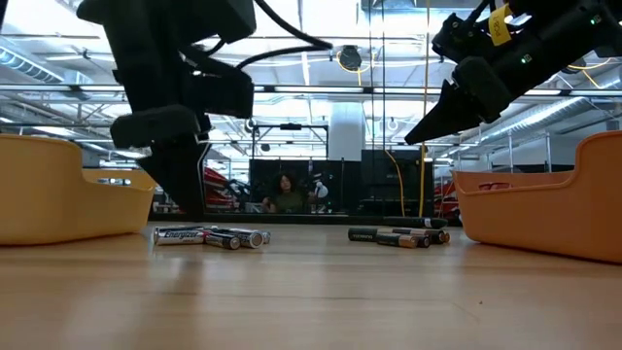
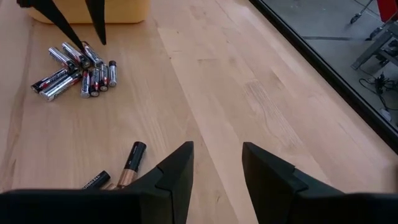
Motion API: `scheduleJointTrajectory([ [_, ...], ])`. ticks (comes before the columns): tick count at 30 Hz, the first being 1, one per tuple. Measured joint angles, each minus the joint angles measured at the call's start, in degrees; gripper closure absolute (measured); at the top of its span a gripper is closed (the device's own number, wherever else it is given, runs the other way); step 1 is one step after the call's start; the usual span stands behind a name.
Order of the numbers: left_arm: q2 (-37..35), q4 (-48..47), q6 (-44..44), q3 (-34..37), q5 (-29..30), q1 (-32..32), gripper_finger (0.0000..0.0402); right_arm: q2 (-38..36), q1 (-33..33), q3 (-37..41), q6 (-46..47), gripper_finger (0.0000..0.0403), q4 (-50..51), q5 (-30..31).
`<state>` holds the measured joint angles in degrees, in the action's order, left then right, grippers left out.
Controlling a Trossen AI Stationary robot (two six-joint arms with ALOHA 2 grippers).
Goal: Sort batteries
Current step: Put the white battery into the yellow bin
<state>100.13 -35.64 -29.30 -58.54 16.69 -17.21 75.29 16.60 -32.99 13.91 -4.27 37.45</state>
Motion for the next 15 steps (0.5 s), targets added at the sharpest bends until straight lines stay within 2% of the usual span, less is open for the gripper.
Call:
scheduleJointTrajectory([
  [15, 4.9, 0.5, 0.1, -0.3, -0.1, 0.0, 0.0264, 0.0, 0.4, 0.0, 0.0, 0.0273, -0.1, 0.0],
])
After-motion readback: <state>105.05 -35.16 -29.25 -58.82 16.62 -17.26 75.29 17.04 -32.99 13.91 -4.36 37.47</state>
